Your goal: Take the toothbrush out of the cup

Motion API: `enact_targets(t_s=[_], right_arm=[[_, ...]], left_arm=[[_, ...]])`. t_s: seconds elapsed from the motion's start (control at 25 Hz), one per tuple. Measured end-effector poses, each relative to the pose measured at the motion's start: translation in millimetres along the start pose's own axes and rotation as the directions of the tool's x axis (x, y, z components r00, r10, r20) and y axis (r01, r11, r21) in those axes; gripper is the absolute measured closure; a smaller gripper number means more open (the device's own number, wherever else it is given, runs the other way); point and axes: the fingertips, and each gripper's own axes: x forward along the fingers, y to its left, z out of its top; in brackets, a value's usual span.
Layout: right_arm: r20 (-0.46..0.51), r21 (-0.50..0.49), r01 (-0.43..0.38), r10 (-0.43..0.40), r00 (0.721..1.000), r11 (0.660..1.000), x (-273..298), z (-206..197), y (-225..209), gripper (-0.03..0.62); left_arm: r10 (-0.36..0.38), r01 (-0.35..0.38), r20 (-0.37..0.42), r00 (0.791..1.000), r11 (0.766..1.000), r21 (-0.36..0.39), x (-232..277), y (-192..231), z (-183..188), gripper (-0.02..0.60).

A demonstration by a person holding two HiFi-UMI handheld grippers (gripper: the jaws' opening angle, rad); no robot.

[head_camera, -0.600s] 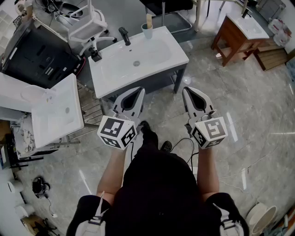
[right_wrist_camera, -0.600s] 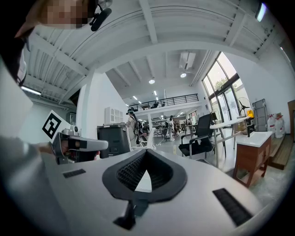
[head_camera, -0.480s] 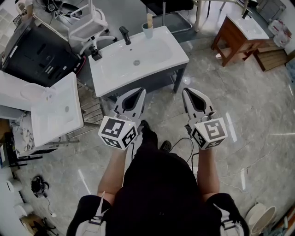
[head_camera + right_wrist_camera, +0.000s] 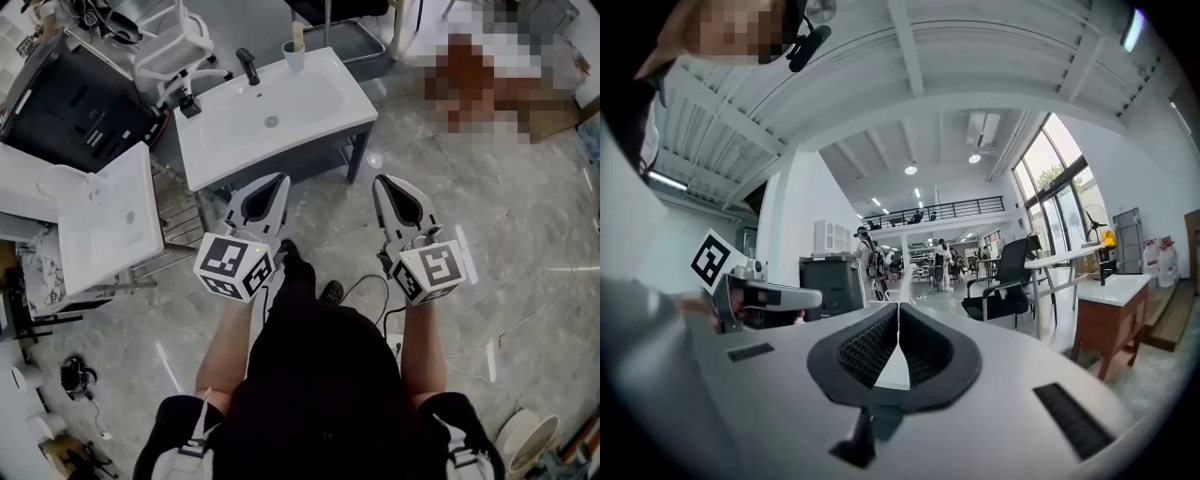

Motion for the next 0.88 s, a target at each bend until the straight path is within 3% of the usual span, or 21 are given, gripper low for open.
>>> enact_targets(t_s=[0.52, 0.88], right_arm=[[-0.032, 0.031, 0.048, -0.047, 0.998, 0.998, 16, -16, -22, 0.562], [-0.058, 0.029, 0.064, -0.063, 0.996, 0.997, 76, -13, -43, 0.562]], left_arm=[[0.007, -0.008, -0.034, 0.999, 1.0, -0.022, 21, 23, -13, 0.568], [-0.024, 0.025, 0.008, 1.0, 0.997, -0.068, 68, 75, -3, 0.568]])
